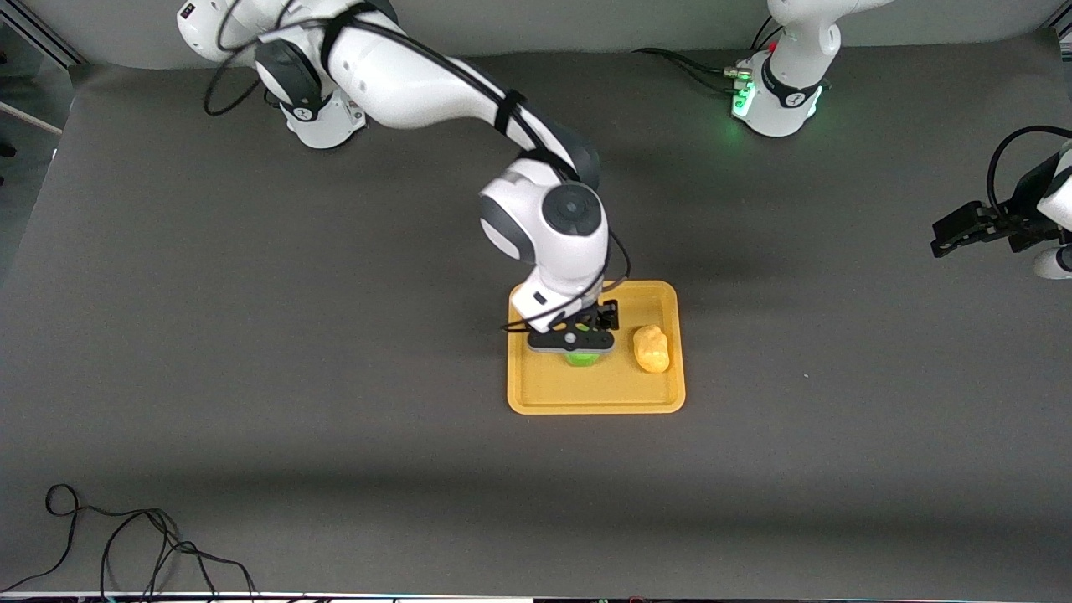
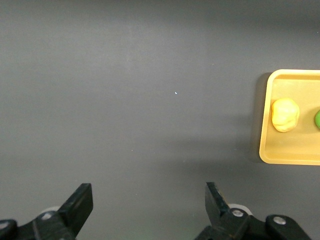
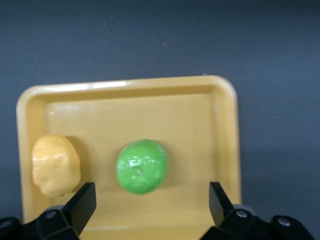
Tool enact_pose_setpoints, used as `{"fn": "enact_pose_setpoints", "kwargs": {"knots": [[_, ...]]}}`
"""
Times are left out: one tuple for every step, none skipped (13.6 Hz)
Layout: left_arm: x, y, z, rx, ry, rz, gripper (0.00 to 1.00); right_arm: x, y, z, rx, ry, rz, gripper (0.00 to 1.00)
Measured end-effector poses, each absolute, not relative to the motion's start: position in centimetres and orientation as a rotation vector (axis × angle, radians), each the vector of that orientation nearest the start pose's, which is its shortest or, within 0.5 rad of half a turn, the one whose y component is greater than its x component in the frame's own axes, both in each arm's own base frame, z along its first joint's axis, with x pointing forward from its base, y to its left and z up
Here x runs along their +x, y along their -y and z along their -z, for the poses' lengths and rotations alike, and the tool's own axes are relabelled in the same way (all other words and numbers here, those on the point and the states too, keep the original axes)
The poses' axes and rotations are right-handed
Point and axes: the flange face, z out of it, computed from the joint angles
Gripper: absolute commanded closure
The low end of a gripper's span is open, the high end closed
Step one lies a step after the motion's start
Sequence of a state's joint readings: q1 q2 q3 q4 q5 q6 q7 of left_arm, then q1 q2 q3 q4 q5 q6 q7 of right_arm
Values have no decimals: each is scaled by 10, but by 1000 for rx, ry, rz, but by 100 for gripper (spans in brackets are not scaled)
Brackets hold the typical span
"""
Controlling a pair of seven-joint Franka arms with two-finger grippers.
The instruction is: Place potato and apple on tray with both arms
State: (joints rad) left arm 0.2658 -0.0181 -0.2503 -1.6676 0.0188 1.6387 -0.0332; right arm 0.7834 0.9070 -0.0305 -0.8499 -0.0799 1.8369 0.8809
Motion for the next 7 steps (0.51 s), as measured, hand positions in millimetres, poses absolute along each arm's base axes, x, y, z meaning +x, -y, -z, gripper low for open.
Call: {"fn": "enact_pose_setpoints", "kwargs": {"knots": [[553, -9, -594, -3117, 74, -17, 0, 577, -523, -411, -3151, -190, 191, 0], [553, -9, -594, -3117, 74, -17, 0, 580, -502, -442, -3167, -213, 168, 0], [553, -10, -594, -3117, 75, -17, 0, 582, -481, -467, -3188, -219, 140, 0], [553, -10, -594, -3117, 75, -17, 0, 585, -458, -488, -3212, -216, 105, 0], [553, -10, -594, -3117, 76, -17, 0, 590, -432, -507, -3229, -202, 74, 0], [553, -10, -594, -3117, 76, -17, 0, 598, -404, -523, -3239, -180, 52, 0], [553, -10, -594, -3117, 76, -17, 0, 605, -372, -535, -3246, -155, 32, 0]]}}
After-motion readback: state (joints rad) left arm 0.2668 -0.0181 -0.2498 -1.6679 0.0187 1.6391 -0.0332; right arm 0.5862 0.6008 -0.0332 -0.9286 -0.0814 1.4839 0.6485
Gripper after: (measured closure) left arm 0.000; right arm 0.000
